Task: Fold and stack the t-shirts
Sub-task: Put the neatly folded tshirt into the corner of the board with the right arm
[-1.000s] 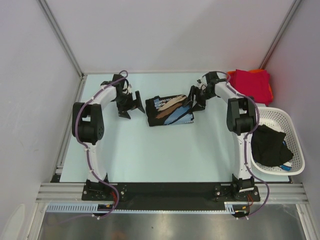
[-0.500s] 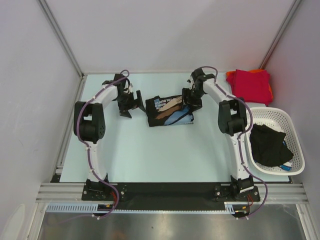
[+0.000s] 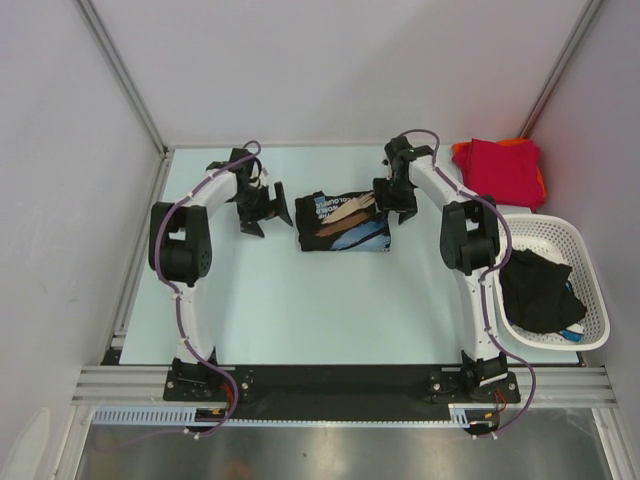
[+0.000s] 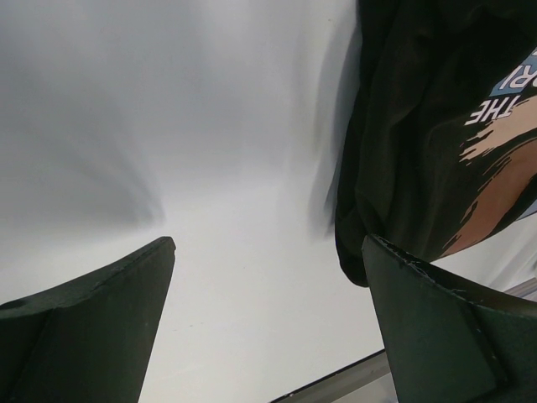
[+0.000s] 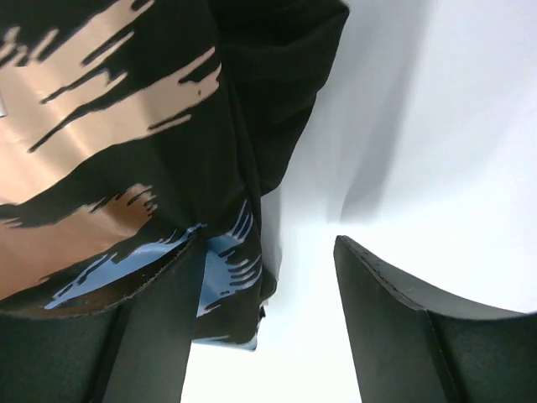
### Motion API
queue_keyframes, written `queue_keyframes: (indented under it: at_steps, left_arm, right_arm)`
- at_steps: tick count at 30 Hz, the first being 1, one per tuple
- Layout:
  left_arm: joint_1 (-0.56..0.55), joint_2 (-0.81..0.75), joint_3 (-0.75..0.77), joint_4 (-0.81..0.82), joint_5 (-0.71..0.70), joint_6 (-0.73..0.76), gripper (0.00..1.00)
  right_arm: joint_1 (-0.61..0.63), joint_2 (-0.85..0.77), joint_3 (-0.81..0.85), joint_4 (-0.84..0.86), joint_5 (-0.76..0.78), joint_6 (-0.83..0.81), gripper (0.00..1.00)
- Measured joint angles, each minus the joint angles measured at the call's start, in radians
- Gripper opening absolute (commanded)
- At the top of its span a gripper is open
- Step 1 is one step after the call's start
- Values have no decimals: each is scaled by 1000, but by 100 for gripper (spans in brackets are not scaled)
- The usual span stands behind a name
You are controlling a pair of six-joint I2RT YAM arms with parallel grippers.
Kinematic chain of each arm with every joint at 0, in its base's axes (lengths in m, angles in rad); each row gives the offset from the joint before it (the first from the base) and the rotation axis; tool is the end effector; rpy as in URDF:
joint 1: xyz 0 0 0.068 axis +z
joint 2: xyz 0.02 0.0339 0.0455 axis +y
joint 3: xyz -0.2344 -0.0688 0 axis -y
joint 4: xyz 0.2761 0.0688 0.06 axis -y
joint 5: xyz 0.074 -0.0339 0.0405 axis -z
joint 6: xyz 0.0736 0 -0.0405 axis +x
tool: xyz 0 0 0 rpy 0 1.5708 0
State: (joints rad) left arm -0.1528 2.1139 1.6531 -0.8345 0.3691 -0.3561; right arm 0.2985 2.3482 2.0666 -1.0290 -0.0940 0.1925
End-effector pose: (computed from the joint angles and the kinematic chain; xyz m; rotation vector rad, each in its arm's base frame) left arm 0.4446 -0.0953 0.1079 -0.2199 2.8966 -0.6260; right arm 0.4799 0.1549 0.1192 -0.1717 2.8986 0.2248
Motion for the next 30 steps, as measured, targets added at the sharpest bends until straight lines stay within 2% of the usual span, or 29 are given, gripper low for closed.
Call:
queue_keyframes:
  at_steps: [7,15,17,18,19,21,30]
  left_arm:
    - [-8,9,0,2,0,0,100]
    - [-15,15,0,3,1,0,100]
    - [-15,18,0,3,1,0,100]
    - [-15,20,0,3,2,0,100]
    - [-15,23,0,3,2,0,100]
    - [-16,31,0,2,3,1,100]
    - [-19,46,17,0,4,18,96]
  right_arm:
    - [29,15,-41,50,-8,12,68]
    - [48,40,-4,71,-43,36,65]
    - [50,50,12,72,-50,46,56]
    - [51,56,19,73,-52,48,43]
    - [53,63,27,74,-55,52,34]
    - [58,80,49,82,-69,69,0]
    - [87,97,75,71,-10,80,0]
